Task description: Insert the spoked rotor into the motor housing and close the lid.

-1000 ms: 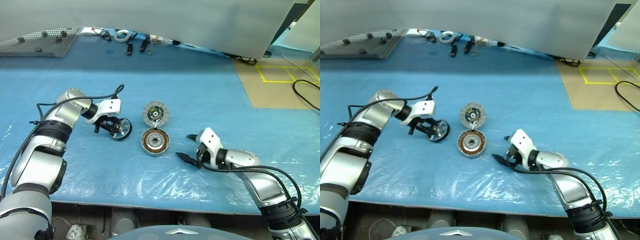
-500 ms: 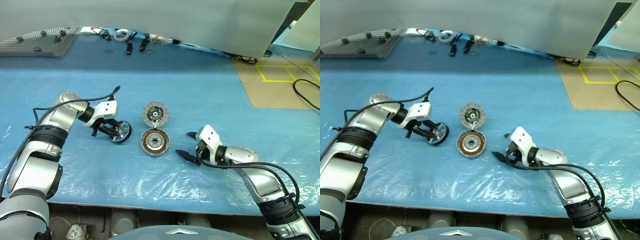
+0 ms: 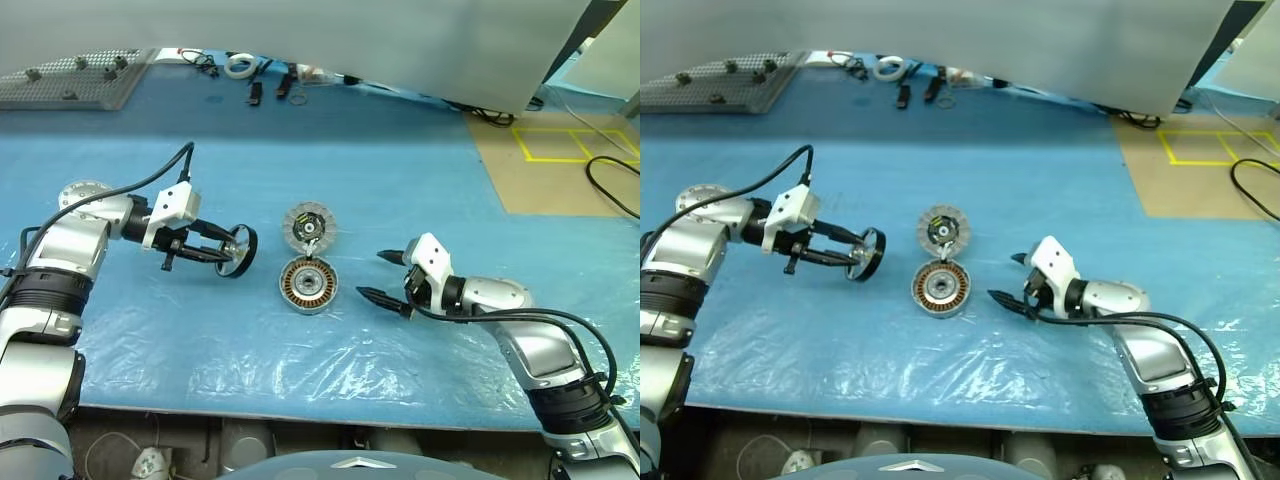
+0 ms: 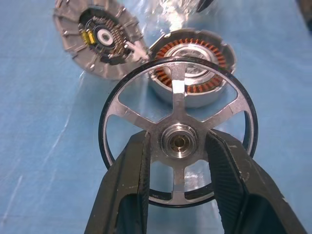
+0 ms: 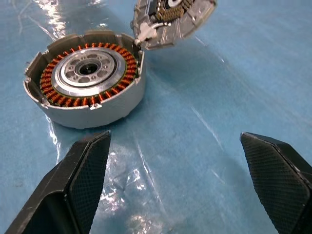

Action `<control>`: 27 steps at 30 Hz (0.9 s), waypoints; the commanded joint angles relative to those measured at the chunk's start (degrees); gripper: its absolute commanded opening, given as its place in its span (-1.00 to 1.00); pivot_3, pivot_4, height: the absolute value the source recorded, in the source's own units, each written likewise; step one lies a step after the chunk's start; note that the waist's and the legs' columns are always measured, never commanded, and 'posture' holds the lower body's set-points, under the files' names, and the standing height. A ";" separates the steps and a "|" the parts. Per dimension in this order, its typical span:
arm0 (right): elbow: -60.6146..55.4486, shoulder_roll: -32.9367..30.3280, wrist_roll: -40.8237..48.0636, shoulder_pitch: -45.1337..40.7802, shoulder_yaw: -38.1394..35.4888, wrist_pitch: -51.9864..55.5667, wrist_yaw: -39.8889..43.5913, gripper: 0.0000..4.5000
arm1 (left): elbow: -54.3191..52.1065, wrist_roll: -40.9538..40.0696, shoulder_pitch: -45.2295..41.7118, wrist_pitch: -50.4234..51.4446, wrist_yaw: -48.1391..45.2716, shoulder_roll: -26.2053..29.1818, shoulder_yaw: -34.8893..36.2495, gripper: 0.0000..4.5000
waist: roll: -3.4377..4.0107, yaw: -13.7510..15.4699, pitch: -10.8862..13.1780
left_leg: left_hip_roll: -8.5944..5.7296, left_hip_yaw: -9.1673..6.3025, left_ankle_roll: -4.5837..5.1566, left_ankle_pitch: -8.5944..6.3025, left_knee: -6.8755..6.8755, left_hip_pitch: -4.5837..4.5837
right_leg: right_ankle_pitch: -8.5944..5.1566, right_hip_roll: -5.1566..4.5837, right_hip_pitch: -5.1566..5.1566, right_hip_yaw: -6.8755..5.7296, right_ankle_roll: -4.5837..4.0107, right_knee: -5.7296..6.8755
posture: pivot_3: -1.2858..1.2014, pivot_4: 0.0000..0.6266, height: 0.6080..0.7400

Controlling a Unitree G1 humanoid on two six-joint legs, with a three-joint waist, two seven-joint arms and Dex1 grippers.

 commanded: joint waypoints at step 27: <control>-4.87 -2.40 0.44 4.15 -1.79 0.16 -2.81 1.00 | -12.90 8.70 -8.72 12.60 5.11 -10.48 -10.86 -0.39 | -0.01 -1.28 0.01 | -0.06 0.00 0.03 0.02 0.16 -0.15 | 0.01 0.04 0.01 0.16 0.01 0.10 | 0.03 -0.52 1.00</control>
